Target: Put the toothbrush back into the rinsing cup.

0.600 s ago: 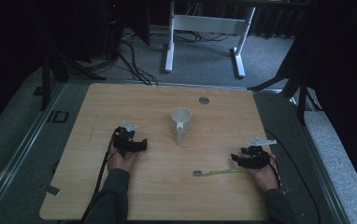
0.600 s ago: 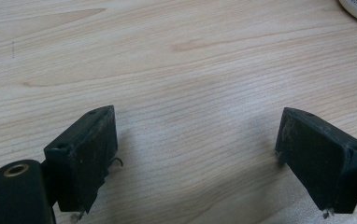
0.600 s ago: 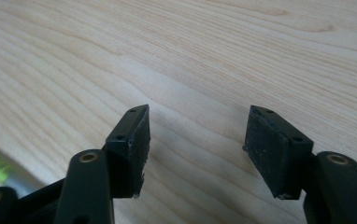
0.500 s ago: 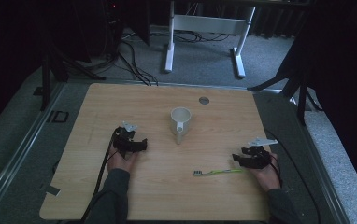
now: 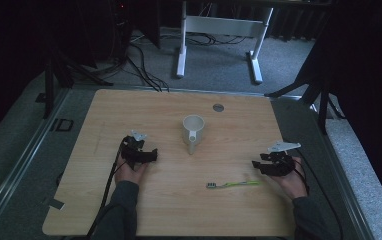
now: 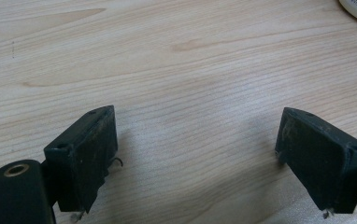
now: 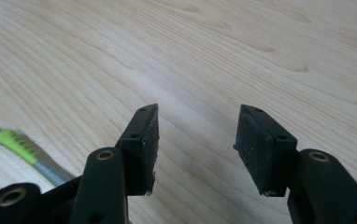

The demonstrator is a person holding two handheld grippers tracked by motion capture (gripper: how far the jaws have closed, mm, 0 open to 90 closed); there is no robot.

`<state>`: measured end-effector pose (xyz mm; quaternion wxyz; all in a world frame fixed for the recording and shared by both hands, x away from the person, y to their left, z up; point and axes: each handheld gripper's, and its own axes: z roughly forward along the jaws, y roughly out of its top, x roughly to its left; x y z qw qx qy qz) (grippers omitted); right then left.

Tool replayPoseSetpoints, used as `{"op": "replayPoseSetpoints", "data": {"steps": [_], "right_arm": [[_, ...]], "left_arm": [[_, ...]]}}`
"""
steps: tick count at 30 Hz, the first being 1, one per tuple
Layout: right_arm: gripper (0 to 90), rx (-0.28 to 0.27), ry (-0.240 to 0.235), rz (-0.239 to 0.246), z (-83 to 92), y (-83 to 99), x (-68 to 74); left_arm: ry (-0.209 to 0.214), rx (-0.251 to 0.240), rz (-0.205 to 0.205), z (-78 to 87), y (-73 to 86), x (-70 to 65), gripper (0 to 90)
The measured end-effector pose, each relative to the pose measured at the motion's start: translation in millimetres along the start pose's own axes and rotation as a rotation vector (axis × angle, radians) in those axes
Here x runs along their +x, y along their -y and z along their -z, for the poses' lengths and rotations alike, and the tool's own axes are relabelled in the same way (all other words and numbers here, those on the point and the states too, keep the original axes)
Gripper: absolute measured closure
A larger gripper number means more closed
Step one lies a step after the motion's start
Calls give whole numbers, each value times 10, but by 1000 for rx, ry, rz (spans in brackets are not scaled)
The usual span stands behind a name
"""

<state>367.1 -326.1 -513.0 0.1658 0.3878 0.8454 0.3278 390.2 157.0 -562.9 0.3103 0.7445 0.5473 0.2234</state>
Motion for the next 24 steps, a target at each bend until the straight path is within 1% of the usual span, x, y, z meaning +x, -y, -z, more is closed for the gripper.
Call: {"op": "replayPoseSetpoints", "data": {"steps": [15,21,24], "right_arm": [[482,14,-16,82,84,-195,83],[515,30,-30,129,109,-266,117],[522,41,-36,145,115,-301,142]], "left_arm": [[0,-1,1,-1,0,-1,134],[0,-1,1,0,0,-1,134],[0,0,1,0,0,-1,134]]}}
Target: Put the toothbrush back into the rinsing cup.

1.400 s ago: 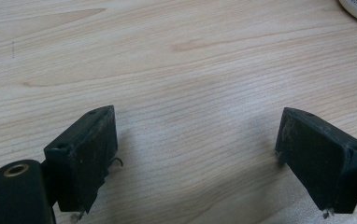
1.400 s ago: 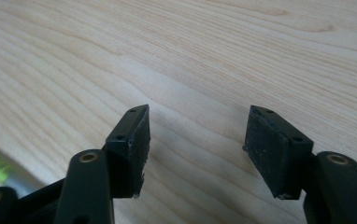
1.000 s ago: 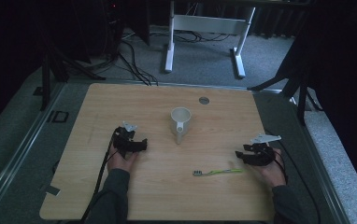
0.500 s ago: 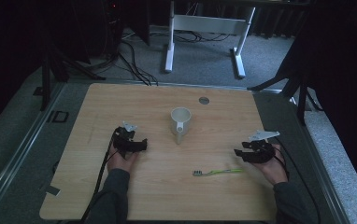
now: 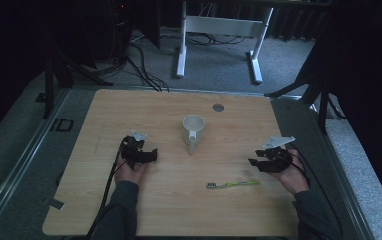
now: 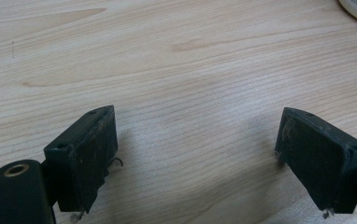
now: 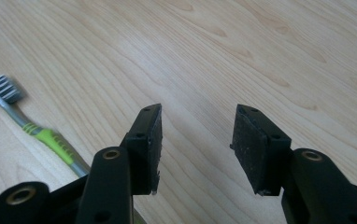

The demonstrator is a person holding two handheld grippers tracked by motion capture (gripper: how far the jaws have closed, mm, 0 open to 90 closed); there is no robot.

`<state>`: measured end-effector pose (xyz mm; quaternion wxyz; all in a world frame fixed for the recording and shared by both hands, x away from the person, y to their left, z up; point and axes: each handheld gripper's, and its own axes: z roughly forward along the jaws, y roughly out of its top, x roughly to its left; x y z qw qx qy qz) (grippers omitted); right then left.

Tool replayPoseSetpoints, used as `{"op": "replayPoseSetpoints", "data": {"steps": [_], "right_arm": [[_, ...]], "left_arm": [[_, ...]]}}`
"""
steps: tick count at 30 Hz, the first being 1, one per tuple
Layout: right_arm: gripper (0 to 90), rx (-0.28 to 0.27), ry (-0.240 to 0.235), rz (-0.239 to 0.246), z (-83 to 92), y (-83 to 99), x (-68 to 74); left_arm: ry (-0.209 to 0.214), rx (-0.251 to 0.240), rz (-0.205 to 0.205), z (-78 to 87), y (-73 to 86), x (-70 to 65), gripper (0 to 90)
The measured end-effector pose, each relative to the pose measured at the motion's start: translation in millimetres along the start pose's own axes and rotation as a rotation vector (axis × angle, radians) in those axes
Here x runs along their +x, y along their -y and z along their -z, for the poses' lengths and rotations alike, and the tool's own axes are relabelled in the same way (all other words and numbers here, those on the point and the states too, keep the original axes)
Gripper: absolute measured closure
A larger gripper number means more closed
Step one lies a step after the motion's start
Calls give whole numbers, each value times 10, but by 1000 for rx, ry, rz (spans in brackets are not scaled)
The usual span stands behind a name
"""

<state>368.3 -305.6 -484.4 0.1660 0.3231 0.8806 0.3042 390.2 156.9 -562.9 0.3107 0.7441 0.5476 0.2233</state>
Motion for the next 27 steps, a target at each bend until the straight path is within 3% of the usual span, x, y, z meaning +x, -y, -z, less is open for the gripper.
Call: {"op": "replayPoseSetpoints", "data": {"steps": [27], "right_arm": [[551,62,-48,141,-14,-295,131]], "left_arm": [[0,0,0,0,0,0,134]]}}
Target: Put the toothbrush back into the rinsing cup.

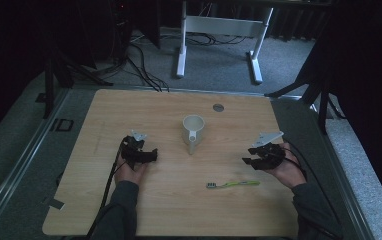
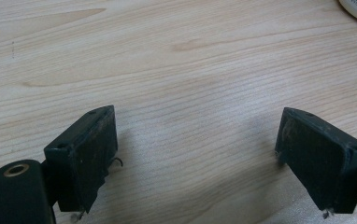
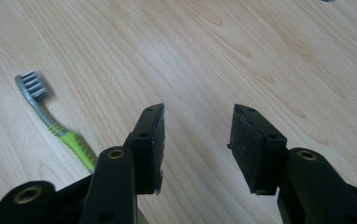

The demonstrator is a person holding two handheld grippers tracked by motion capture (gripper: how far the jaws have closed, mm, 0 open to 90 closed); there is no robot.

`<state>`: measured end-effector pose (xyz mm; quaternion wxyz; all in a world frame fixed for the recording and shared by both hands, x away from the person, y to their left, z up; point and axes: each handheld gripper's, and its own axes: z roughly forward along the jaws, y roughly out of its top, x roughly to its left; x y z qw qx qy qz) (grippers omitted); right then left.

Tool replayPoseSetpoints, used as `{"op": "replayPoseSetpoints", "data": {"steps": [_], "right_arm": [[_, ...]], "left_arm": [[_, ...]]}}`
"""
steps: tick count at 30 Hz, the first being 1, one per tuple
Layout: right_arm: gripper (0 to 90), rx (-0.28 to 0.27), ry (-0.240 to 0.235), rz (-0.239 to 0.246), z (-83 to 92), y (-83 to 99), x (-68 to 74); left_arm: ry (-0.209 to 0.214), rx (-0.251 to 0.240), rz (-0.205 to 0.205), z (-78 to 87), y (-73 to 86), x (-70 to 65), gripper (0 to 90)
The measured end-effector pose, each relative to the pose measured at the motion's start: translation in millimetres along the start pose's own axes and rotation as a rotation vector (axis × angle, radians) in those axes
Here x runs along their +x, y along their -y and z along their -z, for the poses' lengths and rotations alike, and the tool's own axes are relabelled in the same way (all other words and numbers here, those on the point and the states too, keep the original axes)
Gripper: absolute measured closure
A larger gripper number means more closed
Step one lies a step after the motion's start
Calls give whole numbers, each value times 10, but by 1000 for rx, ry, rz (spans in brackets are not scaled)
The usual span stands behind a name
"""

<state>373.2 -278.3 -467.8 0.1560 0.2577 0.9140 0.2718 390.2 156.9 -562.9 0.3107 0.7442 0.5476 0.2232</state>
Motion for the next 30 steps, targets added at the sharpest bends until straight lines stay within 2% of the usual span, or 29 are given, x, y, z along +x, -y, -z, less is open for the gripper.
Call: {"op": "replayPoseSetpoints", "data": {"steps": [14,25,30], "right_arm": [[597,31,-40,85,-26,-120,59],[611,58,-71,116,-76,-177,106],[608,76,-91,146,-82,-225,134]], "left_arm": [[1,0,-1,-1,-1,-1,134],[1,0,-1,-1,-1,-1,134],[1,0,-1,-2,-1,-1,134]]}}
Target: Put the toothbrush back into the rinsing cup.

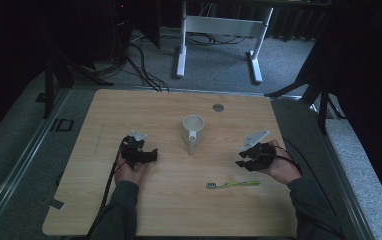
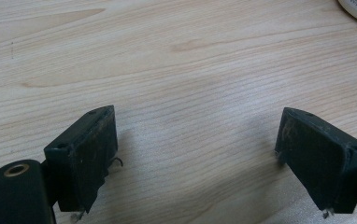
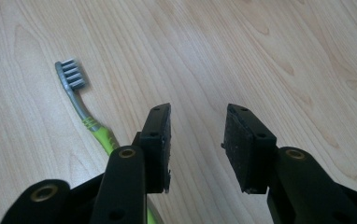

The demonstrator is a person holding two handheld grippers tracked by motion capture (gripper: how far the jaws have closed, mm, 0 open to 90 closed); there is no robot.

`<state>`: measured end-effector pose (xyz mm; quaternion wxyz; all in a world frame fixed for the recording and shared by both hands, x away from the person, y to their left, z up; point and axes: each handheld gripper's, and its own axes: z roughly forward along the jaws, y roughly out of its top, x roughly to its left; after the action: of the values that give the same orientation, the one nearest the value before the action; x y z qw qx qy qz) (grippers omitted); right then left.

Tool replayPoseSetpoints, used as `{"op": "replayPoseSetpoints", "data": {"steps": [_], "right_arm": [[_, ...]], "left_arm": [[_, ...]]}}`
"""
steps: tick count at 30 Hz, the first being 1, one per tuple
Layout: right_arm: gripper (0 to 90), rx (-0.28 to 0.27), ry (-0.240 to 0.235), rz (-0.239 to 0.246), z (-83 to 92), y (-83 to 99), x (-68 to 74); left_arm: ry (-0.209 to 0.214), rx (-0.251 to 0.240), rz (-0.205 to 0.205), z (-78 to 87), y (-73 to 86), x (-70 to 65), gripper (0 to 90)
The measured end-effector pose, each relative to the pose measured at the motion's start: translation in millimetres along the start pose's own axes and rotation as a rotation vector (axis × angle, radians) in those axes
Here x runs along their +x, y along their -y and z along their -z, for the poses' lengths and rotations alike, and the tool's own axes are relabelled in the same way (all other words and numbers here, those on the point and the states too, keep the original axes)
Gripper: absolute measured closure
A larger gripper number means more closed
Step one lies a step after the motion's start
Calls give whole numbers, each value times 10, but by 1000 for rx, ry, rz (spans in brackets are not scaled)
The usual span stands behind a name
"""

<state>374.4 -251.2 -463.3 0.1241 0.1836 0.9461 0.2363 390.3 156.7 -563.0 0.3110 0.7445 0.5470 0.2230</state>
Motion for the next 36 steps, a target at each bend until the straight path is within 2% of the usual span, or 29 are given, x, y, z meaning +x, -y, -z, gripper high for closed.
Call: {"op": "replayPoseSetpoints", "data": {"steps": [36], "right_arm": [[632,73,-65,104,-17,-259,77]], "left_arm": [[0,0,0,0,0,0,134]]}}
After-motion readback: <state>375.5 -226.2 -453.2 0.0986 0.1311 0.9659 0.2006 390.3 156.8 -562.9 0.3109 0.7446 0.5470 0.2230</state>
